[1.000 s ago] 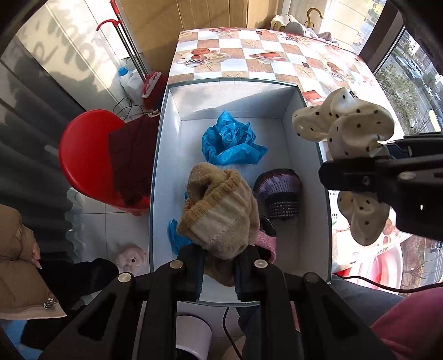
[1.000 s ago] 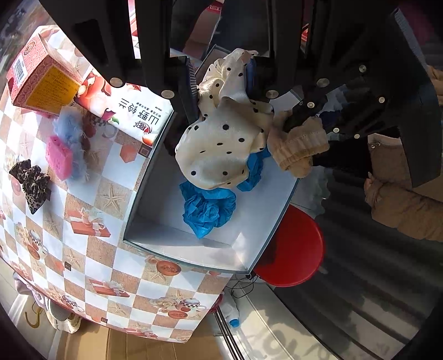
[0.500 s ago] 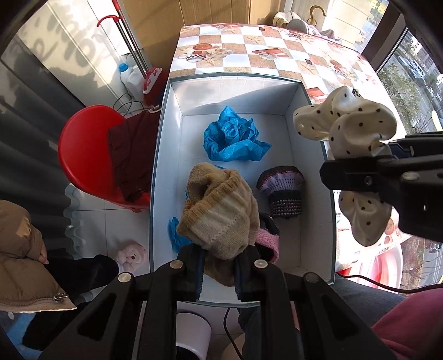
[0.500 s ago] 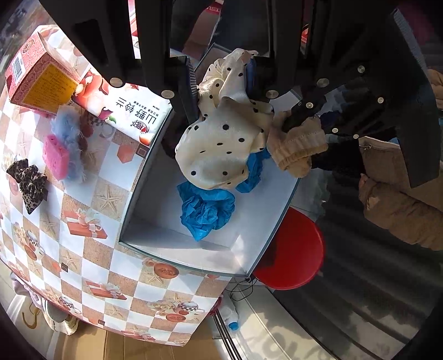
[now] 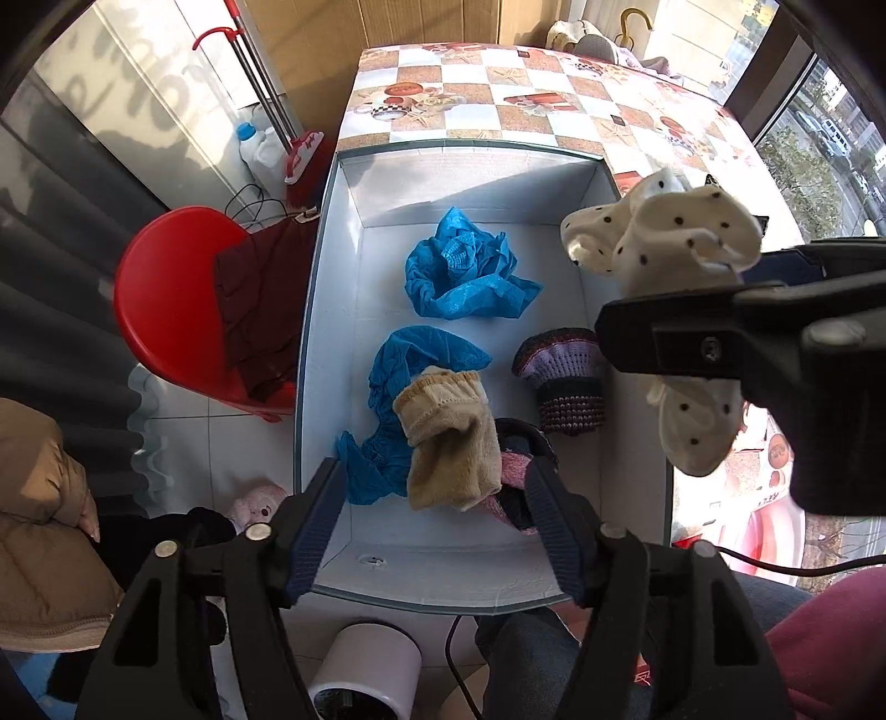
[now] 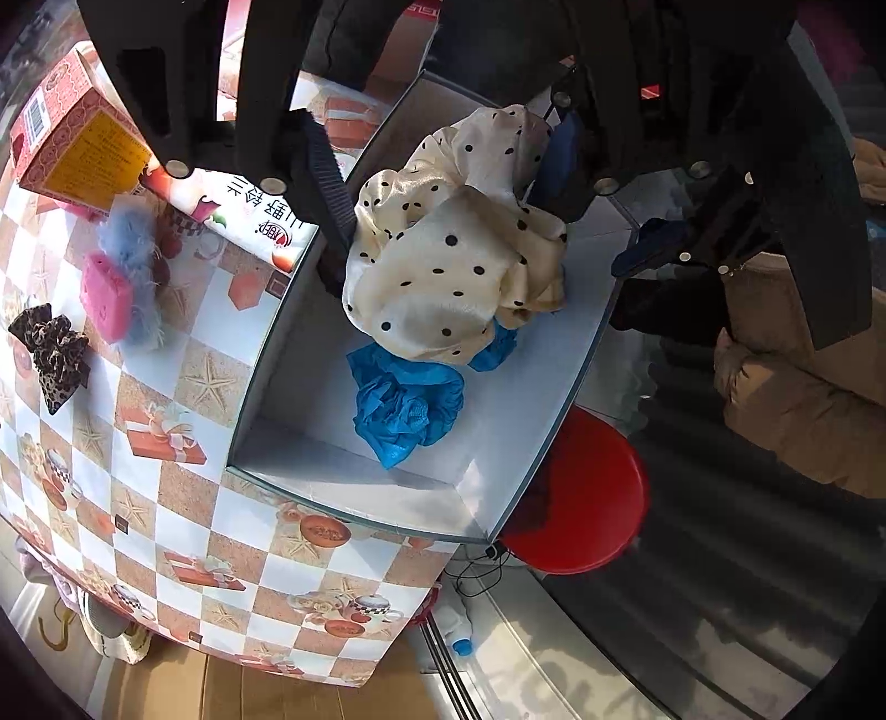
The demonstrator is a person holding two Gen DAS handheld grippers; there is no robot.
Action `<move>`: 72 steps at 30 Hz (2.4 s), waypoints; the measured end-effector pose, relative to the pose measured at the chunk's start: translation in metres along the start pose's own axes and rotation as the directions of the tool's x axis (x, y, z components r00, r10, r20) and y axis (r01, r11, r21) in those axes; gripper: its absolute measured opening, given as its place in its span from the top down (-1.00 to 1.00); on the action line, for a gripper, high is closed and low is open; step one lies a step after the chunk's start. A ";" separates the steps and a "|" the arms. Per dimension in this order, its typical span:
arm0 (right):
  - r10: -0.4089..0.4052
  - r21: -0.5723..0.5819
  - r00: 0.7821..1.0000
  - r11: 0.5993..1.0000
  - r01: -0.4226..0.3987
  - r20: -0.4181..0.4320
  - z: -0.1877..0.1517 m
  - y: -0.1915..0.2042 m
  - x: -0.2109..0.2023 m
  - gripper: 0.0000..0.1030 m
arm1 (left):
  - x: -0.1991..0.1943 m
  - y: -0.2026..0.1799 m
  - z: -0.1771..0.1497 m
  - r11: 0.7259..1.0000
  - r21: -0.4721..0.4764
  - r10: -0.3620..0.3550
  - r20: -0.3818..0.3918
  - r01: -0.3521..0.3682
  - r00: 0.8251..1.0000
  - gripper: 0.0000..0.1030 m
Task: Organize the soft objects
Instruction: 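Open both tools to drop the sock and scrunchie into the box, then grasp the leopard-print scrunchie with the left tool while the right tool grasps a pink foam sponge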
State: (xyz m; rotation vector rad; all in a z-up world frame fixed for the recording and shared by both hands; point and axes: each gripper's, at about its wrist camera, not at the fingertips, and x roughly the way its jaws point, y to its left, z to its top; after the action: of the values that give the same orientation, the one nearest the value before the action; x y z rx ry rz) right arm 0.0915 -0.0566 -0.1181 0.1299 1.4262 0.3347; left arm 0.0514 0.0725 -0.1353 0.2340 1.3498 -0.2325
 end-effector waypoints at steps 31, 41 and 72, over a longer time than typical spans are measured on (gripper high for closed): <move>-0.078 0.450 0.979 0.893 -0.017 0.190 -0.030 -0.155 -0.097 -0.97 | -0.039 -0.064 0.070 0.983 0.134 -0.133 0.053 0.124 0.990 -1.00; -0.183 0.704 0.971 0.710 0.021 0.155 -0.097 -0.299 -0.131 -0.97 | 0.017 -0.192 0.123 0.904 0.424 -0.053 -0.029 0.060 0.998 -1.00; 0.277 0.777 0.949 0.627 -0.057 -0.154 -0.111 -0.412 0.052 -0.97 | 0.106 -0.255 0.254 0.954 0.300 0.051 -0.130 -0.009 0.990 -1.00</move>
State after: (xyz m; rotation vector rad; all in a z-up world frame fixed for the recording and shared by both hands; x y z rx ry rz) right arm 0.0496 -0.4436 -0.3014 0.9670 1.7513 -0.1448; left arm 0.2336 -0.2499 -0.1953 0.5323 1.4430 -0.4017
